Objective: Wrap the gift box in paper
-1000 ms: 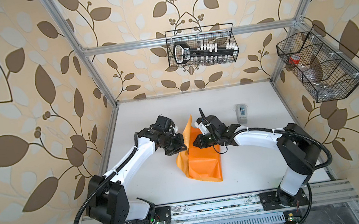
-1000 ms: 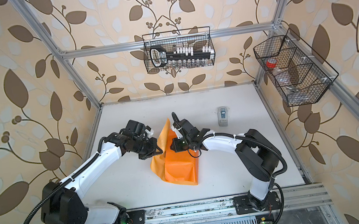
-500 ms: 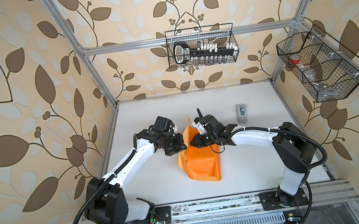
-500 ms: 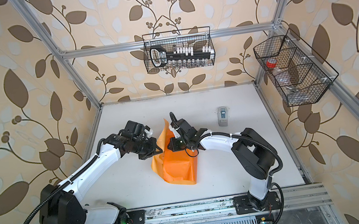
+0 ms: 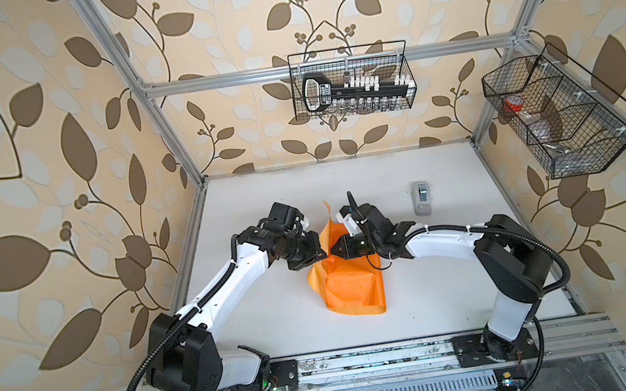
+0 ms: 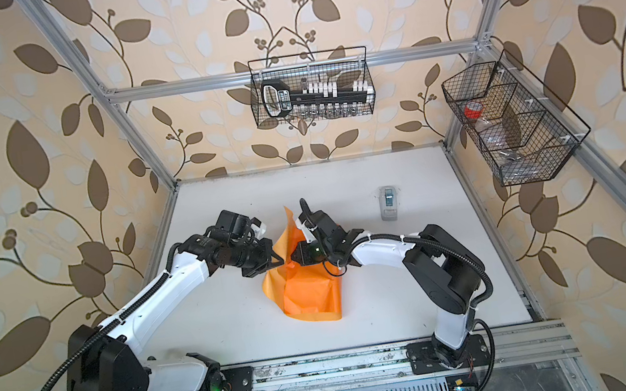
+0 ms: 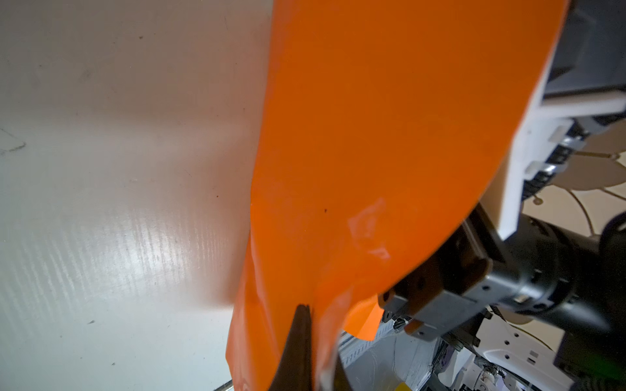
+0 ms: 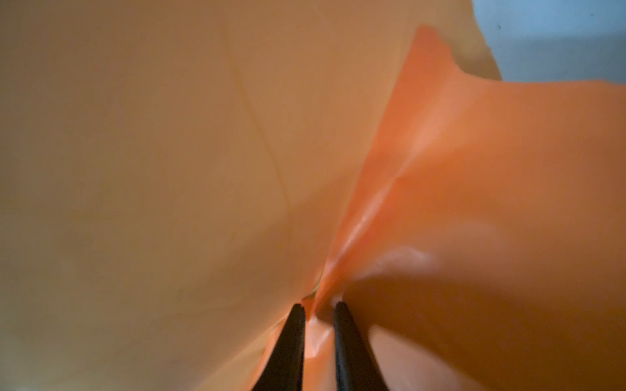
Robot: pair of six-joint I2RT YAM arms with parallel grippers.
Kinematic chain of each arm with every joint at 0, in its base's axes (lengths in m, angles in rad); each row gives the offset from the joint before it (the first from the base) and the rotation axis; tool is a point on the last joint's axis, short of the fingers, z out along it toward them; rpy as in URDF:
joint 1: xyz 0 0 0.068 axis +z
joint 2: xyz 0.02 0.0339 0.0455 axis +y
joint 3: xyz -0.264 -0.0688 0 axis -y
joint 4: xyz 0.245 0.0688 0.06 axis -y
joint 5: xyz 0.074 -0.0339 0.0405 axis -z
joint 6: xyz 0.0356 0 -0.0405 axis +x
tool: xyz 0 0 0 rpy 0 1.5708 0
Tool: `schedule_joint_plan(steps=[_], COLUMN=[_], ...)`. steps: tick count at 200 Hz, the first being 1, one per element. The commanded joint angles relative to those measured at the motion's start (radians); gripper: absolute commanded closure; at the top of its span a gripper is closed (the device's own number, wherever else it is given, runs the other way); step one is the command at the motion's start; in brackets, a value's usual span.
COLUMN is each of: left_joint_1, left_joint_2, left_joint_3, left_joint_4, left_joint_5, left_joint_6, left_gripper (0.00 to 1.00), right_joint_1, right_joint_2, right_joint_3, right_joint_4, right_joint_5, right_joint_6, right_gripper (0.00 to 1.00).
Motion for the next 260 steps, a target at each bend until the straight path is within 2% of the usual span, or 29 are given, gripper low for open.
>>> schedule_joint_plan(steps=[1,28,90,127,165,209,260], left_joint_1=[-0.009,-0.029,-0.084,-0.086,-0.086,-0.087,-0.12], left_joint_2=[-0.021,0.012,0.083,0.038,-0.003,0.013,0.086], left_joint_3=[0.02,0.035,0.058,0.036,0.067,0.045,0.163], left_joint_4=[0.039,0.064,0.08,-0.006,-0.189,-0.141,-0.144], left_joint_5=[0.104,0.148,0.123,0.005,-0.164,-0.076,-0.025], left_joint_6=[-0.004,-0.022,-0.051,-0.04,0.028,0.037,0.035], left_gripper=[1.0,1.0,1.0,1.0,1.0,1.0,1.0], right_joint_1=[-0.012,-0.018,-0.048,-0.051,-0.051,-0.051,-0.05], right_joint_2=[0.04,0.038,0.008,-0.003,0.0,-0.002,0.001], right_joint_3=[-0.086,-0.126,-0.22,-0.211,-0.208,-0.208,-0.204], right_joint_4=[-0.095,-0.056,0.077,0.079,0.082,0.079,0.082], right_joint_5=[0.036,0.025,-0.054,-0.074,-0.085,-0.085,-0.086], right_joint_6=[0.027,0.045,0.117,0.118,0.119,0.119,0.12], right_gripper=[0.8,0.81,0.8,0.79,0.79,0.79,0.79])
